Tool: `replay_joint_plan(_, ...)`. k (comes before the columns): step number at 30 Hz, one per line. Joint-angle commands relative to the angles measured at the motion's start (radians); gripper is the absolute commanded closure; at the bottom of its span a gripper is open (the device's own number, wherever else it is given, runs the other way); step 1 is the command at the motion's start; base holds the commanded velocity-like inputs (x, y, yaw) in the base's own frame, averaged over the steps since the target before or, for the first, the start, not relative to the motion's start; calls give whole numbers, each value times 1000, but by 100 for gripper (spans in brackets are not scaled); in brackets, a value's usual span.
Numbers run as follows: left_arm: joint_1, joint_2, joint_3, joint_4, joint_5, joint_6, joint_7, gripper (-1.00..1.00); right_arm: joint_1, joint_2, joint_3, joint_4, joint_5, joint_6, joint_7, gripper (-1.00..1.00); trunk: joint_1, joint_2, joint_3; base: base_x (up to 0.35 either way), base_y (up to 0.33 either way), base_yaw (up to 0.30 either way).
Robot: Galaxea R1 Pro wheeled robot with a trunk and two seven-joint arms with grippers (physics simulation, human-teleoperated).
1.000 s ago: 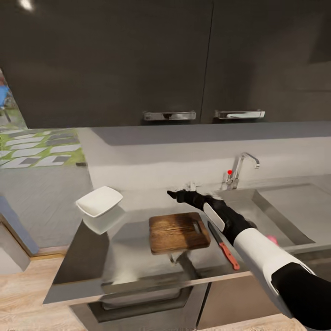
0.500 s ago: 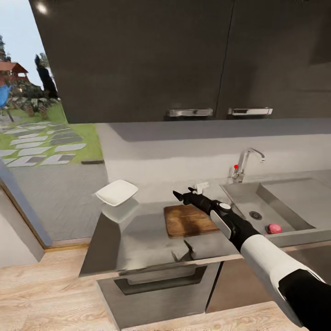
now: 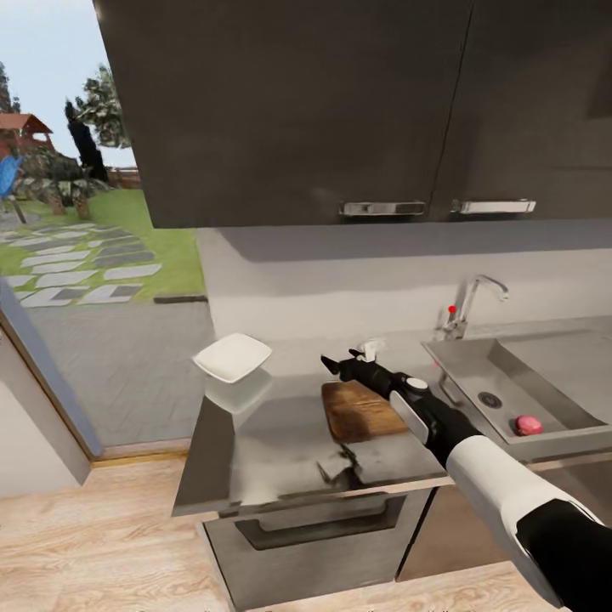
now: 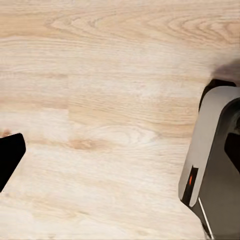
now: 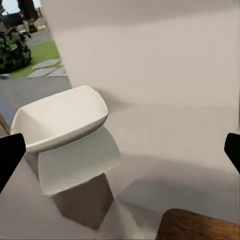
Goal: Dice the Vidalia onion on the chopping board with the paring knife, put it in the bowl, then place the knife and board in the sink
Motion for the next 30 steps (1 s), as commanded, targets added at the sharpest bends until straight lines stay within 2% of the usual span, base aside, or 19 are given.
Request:
replay_joint_plan(1,6,0,3,4,-5,4,7,-100,5,-7,12,6,-4,0,0,-100,-3,-2,-2,0,0,0)
replay_joint_plan(6,35,-5,0,8,-14,9,13,-100,33,-33,37,34,-4,2,1,-100,-3,-2,-2,0,0,0)
replay_joint_plan(12,69,-39,-2,-7,-13,11,16,-100,58,-67,45,63,-4,22,4,-100,-3,-2,-2,0,0,0)
replay_joint_plan(17,97,-64,-1,-12,-12,11,16,-100,62,-76,48,67,-4,31,5,-100,-3,-2,-2,0,0,0)
replay_joint_plan(25,143,-19,1,-14,-11,12,14,-100,63,-83,45,38,-4,62,4,-100,-3,-2,-2,0,0,0)
replay_joint_plan(30,157,-15,1,-14,-11,12,12,-100,63,-92,33,9,-3,90,1,-100,-3,-2,-2,25,61,0)
